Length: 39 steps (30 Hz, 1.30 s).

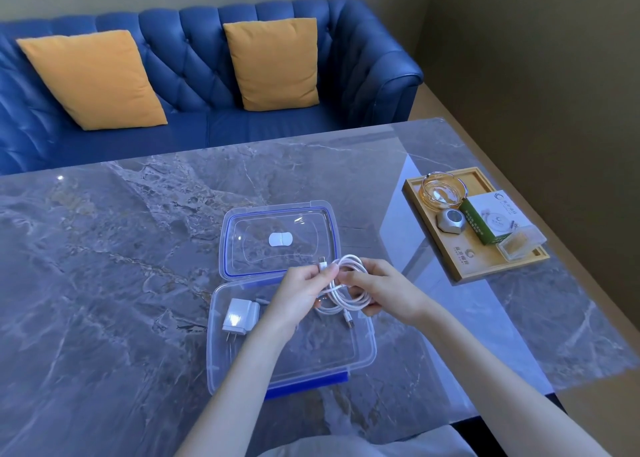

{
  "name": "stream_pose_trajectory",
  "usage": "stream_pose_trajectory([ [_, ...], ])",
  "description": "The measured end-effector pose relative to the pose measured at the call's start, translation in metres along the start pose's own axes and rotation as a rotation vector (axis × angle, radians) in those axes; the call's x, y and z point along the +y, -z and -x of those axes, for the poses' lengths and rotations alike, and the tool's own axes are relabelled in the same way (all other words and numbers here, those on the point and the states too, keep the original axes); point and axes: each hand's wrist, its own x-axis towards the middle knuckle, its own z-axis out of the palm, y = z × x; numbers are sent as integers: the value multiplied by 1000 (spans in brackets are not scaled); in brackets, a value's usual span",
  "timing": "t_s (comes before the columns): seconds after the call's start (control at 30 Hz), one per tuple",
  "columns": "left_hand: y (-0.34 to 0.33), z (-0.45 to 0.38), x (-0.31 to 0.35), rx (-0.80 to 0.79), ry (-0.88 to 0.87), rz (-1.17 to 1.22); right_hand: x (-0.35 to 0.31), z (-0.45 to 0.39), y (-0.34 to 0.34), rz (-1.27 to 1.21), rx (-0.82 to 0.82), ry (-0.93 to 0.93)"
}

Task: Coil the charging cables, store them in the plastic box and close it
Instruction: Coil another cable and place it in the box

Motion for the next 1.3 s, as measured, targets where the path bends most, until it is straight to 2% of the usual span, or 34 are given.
stream_pose_trajectory([
  [0.17,2,-1,4,73,-139,-221,4,-1,2,-55,-40,-11],
  [0.3,-2,0,4,148,-200,-256,3,-2,3,-68,-64,-27],
  [0.4,1,0,7,198,-159,-86,2,-2,3,-192,-92,-81],
  [0.53,3,4,11,126,-137,229,3,-5,10,-586,-129,-192],
  [0.63,1,6,11,132,-146,313,12,-5,10,-697,-80,-160],
  [0.87,10,5,2,158,-141,356,21,0,24,-506,73,-87],
  [1.07,15,9,-9,205,-13,337,26,-2,13,-172,189,-50],
  [1.2,24,17,-26,107,135,260,33,-6,-1,80,103,-106],
  [1.3,30,21,-44,111,215,244,41,-8,-12,49,-1,-186],
])
